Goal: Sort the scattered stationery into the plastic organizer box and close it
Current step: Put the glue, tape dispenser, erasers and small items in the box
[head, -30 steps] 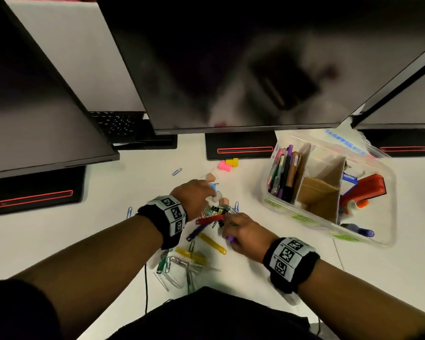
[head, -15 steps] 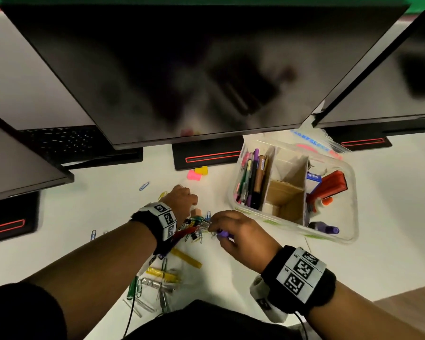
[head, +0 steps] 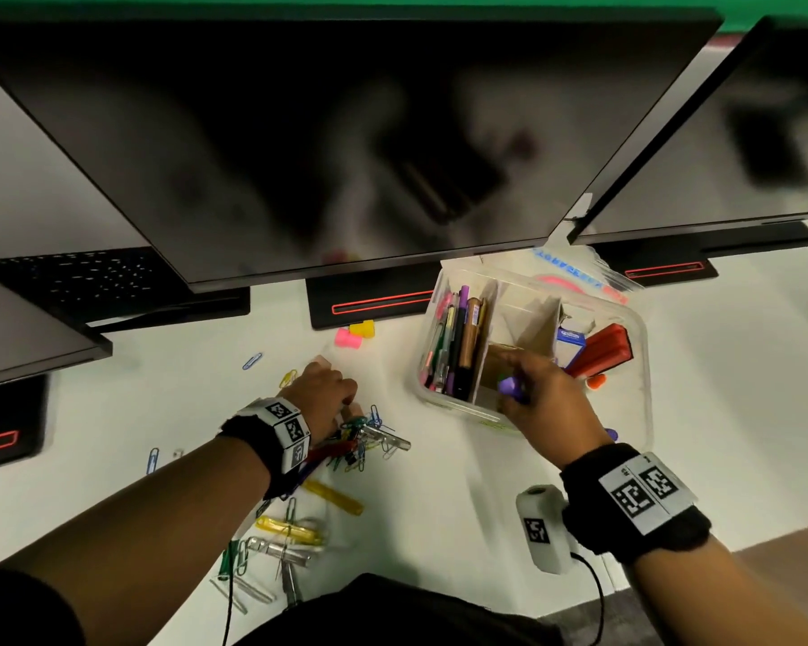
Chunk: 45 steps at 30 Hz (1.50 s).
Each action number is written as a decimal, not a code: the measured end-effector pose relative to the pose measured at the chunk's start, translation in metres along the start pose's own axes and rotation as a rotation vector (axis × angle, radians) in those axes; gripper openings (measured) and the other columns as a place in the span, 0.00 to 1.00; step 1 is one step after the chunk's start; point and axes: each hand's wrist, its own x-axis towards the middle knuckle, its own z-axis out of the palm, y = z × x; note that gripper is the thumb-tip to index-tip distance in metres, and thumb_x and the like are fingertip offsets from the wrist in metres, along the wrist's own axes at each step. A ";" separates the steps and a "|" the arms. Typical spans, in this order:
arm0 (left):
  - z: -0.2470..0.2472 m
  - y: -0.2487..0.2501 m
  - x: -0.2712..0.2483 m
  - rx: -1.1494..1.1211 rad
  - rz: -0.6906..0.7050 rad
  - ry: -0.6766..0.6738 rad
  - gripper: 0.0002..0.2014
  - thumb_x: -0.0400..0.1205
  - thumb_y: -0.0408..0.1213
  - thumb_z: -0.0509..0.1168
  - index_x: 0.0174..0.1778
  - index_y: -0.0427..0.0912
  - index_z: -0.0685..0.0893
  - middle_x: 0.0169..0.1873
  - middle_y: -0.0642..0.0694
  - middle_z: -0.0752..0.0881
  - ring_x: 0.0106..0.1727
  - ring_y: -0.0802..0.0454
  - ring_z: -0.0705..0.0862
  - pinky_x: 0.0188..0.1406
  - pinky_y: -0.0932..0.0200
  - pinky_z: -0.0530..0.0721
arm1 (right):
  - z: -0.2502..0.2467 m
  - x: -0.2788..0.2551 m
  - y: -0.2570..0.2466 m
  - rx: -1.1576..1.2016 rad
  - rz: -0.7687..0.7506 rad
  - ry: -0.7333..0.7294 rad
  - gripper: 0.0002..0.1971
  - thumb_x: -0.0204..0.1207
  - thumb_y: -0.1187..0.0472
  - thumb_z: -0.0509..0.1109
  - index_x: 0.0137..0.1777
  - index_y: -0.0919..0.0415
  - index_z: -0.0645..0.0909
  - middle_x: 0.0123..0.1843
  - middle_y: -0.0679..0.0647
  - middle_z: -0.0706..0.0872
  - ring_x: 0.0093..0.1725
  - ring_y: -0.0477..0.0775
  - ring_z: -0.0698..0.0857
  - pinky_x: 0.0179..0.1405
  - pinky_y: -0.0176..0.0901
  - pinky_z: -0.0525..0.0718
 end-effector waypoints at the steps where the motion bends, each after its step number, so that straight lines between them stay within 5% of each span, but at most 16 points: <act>1: -0.001 0.000 -0.002 -0.013 -0.006 0.007 0.15 0.78 0.37 0.65 0.60 0.46 0.77 0.58 0.47 0.80 0.66 0.44 0.72 0.63 0.56 0.73 | 0.000 0.000 0.001 0.012 0.013 -0.034 0.23 0.72 0.69 0.73 0.67 0.56 0.79 0.51 0.48 0.85 0.49 0.45 0.82 0.48 0.29 0.77; 5: -0.003 -0.002 -0.011 -0.125 -0.048 0.022 0.15 0.76 0.36 0.66 0.58 0.47 0.77 0.58 0.48 0.78 0.64 0.45 0.71 0.59 0.55 0.75 | 0.001 -0.002 0.005 0.021 -0.035 -0.026 0.18 0.73 0.69 0.71 0.62 0.55 0.82 0.53 0.46 0.84 0.51 0.45 0.82 0.53 0.35 0.79; 9: -0.017 0.001 -0.024 -0.266 -0.062 0.126 0.13 0.76 0.37 0.65 0.56 0.49 0.76 0.55 0.51 0.79 0.63 0.49 0.70 0.60 0.55 0.77 | 0.001 -0.009 0.019 -0.129 -0.230 0.250 0.08 0.69 0.69 0.69 0.45 0.62 0.87 0.46 0.56 0.87 0.50 0.57 0.80 0.55 0.44 0.75; 13: -0.045 0.023 -0.041 -0.324 0.059 0.317 0.13 0.76 0.40 0.68 0.56 0.50 0.78 0.54 0.55 0.81 0.58 0.56 0.68 0.61 0.59 0.74 | 0.006 -0.011 0.042 -0.219 -0.133 0.251 0.09 0.68 0.67 0.69 0.46 0.62 0.87 0.54 0.60 0.86 0.59 0.67 0.80 0.63 0.54 0.76; 17: -0.073 0.061 -0.044 -0.362 0.270 0.445 0.13 0.74 0.36 0.67 0.53 0.51 0.80 0.54 0.57 0.82 0.58 0.57 0.67 0.59 0.61 0.70 | 0.009 -0.008 0.043 -0.157 -0.050 0.146 0.09 0.71 0.70 0.69 0.49 0.64 0.86 0.63 0.60 0.82 0.61 0.61 0.81 0.63 0.44 0.78; 25: -0.077 0.140 -0.011 -0.357 0.488 0.424 0.13 0.74 0.33 0.66 0.54 0.45 0.81 0.52 0.49 0.83 0.61 0.45 0.73 0.61 0.52 0.75 | 0.003 -0.011 0.038 -0.080 -0.046 0.195 0.14 0.68 0.77 0.66 0.49 0.65 0.85 0.57 0.61 0.87 0.58 0.61 0.85 0.61 0.38 0.75; 35: -0.072 0.129 -0.001 -0.520 0.337 0.430 0.15 0.83 0.37 0.62 0.65 0.44 0.81 0.64 0.48 0.83 0.67 0.53 0.77 0.65 0.67 0.66 | 0.006 -0.013 0.044 -0.077 -0.060 0.198 0.12 0.68 0.77 0.67 0.48 0.67 0.86 0.60 0.63 0.86 0.62 0.61 0.83 0.64 0.37 0.71; 41: -0.062 0.034 0.007 -0.538 -0.108 0.603 0.11 0.79 0.27 0.60 0.48 0.41 0.87 0.50 0.44 0.87 0.54 0.44 0.83 0.57 0.55 0.80 | 0.007 -0.012 0.043 -0.105 -0.040 0.176 0.09 0.69 0.77 0.68 0.46 0.69 0.86 0.63 0.64 0.84 0.64 0.64 0.82 0.65 0.41 0.70; 45: -0.039 -0.010 0.016 -0.403 -0.255 0.376 0.13 0.79 0.30 0.62 0.55 0.46 0.85 0.57 0.46 0.81 0.61 0.46 0.79 0.64 0.58 0.75 | 0.005 -0.013 0.040 -0.118 -0.035 0.164 0.08 0.69 0.77 0.67 0.45 0.69 0.86 0.63 0.65 0.83 0.63 0.64 0.82 0.64 0.40 0.70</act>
